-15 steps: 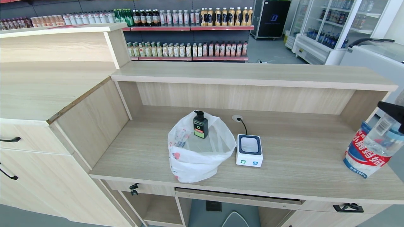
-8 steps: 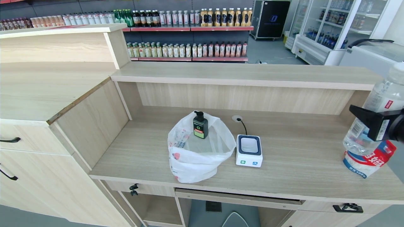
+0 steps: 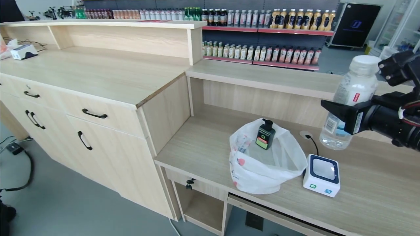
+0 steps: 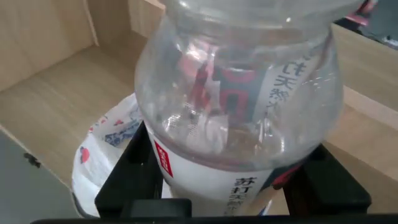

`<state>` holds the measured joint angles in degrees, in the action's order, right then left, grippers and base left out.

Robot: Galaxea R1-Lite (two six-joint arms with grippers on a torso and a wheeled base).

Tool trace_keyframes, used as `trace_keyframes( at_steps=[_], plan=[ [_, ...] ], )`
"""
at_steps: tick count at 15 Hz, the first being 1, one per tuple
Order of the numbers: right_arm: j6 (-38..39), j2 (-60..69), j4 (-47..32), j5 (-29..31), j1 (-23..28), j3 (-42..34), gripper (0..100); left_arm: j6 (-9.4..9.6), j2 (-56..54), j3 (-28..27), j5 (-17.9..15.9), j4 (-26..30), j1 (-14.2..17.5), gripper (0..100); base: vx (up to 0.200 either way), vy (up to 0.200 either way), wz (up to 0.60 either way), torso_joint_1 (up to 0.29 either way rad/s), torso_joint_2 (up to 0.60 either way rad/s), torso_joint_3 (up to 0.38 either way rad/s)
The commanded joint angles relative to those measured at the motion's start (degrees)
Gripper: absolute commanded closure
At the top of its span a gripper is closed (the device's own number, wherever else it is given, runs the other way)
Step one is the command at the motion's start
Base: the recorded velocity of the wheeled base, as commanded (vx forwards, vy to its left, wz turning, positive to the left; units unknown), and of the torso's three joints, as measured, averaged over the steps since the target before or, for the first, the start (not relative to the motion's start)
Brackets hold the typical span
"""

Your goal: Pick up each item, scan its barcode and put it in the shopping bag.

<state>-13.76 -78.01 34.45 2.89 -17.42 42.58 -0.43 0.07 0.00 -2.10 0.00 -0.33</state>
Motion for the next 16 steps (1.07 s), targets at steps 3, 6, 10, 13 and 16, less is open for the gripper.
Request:
trace_keyframes(
  at_steps=[3,6,10,13,16],
  plan=[
    [6.03,-12.34,6.07,-17.83,8.28,2.77,100,-0.01,0.01,0.00,-0.01,-0.09,-0.02,0,0.000,0.000,0.00,0.000,0.00,0.000],
    [8.58,-19.73,10.64,-24.16,12.41,4.35,100,-0.01,0.01,0.00,-0.01,-0.09,-0.02,0,0.000,0.000,0.00,0.000,0.00,0.000],
    [8.58,-30.89,18.90,-25.30,12.85,7.43,100,-0.01,0.01,0.00,-0.01,0.00,-0.02,0,0.000,0.000,0.00,0.000,0.00,0.000],
    [8.49,-36.60,25.67,-28.73,12.67,8.39,100,-0.01,0.01,0.00,-0.01,-0.09,-0.02,0,0.000,0.000,0.00,0.000,0.00,0.000],
    [8.49,-39.77,29.89,-31.19,11.27,8.31,100,-0.01,0.01,0.00,-0.01,0.00,-0.02,0,0.000,0.000,0.00,0.000,0.00,0.000]
  ],
)
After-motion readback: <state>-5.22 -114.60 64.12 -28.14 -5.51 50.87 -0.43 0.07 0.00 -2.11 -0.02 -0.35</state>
